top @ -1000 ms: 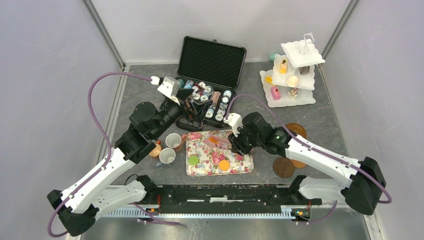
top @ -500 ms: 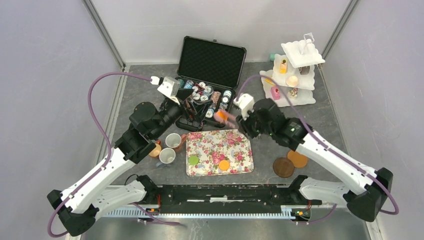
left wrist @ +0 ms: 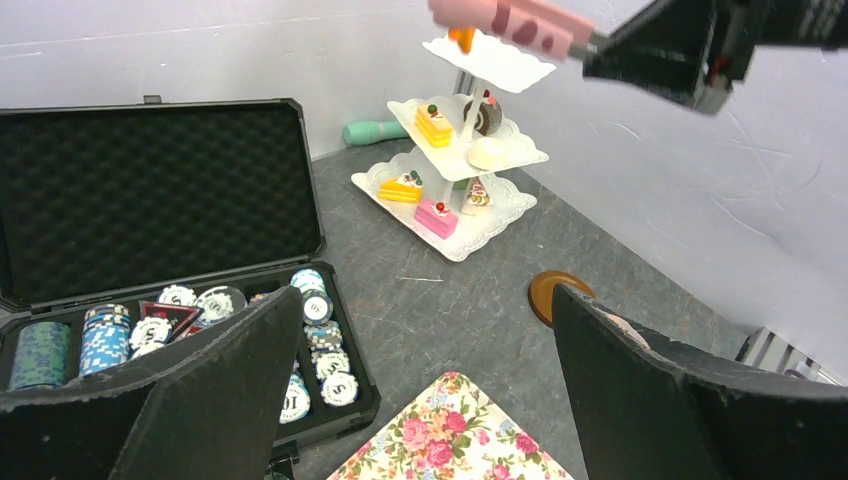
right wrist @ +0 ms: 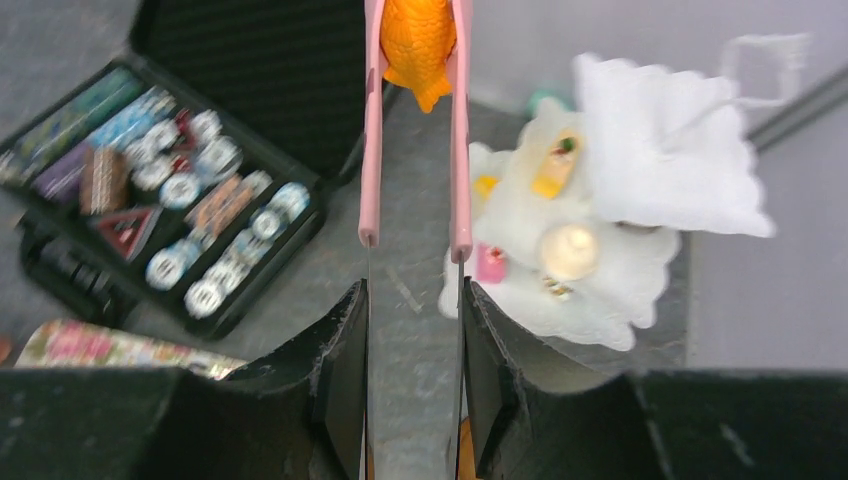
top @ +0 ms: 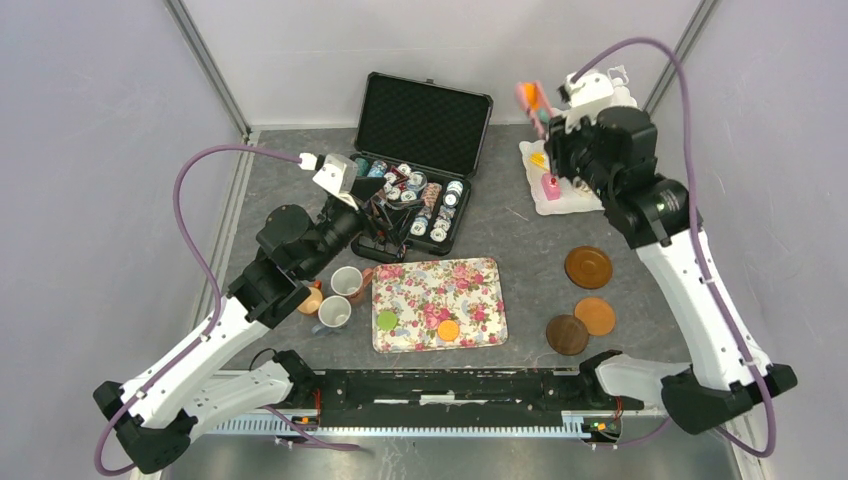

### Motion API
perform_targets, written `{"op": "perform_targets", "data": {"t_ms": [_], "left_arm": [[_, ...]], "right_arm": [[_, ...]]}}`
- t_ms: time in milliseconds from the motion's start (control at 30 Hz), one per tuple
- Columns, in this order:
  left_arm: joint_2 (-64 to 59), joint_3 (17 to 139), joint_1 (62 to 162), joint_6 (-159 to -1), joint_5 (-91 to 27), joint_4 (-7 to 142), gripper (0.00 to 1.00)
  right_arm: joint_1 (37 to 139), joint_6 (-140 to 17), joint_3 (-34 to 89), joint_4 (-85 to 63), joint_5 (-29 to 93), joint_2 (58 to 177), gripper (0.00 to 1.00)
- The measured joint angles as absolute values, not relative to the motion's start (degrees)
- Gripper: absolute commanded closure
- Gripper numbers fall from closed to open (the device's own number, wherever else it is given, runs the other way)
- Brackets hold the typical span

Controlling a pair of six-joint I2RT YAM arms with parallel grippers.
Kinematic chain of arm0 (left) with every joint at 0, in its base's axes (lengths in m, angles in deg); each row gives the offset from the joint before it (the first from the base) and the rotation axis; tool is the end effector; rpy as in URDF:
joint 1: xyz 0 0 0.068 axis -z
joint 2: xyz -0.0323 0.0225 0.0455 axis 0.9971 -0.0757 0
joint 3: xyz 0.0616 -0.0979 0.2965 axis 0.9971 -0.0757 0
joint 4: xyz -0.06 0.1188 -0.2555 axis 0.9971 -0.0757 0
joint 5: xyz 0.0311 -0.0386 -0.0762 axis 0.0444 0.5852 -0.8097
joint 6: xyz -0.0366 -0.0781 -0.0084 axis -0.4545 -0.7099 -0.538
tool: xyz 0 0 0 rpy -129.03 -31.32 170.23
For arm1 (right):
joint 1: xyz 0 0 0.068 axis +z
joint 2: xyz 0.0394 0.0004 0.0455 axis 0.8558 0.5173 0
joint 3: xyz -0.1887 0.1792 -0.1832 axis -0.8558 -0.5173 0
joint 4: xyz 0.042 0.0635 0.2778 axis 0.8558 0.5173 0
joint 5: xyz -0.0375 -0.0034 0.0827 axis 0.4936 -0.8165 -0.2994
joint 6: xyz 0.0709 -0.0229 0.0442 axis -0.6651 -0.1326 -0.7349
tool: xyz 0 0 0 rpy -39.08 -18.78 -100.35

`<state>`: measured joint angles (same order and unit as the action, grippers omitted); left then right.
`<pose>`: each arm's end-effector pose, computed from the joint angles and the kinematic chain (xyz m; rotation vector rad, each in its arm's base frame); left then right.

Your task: Serve the afternoon tea

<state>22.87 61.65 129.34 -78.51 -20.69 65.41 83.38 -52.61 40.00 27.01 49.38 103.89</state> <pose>0.1718 -0.1589 0.4549 0.3922 1.4592 -0.7280 0.2596 0.1043 0.5057 -0.3181 1.8603 0.1090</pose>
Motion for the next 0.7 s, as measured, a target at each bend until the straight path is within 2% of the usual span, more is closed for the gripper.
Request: {"op": "perform_targets", "data": {"t_ms": [267, 633, 700], "left_arm": [[23.33, 61.65, 129.34, -78.51, -20.69, 65.43, 0.00], [23.39, 61.65, 129.34, -78.51, -20.67, 65.41, 0.00], [23.37, 61.65, 129.34, -78.51, -20.67, 65.41, 0.00]], "right_arm": [[71.84, -56.23, 52.05, 27.38, 50.63, 114.74, 0.87], [64.98, -57.24, 53.75, 28.80, 49.93, 123.67, 0.85], [64.39, -57.11, 53.84, 28.85, 49.91, 124.24, 0.82]]}}
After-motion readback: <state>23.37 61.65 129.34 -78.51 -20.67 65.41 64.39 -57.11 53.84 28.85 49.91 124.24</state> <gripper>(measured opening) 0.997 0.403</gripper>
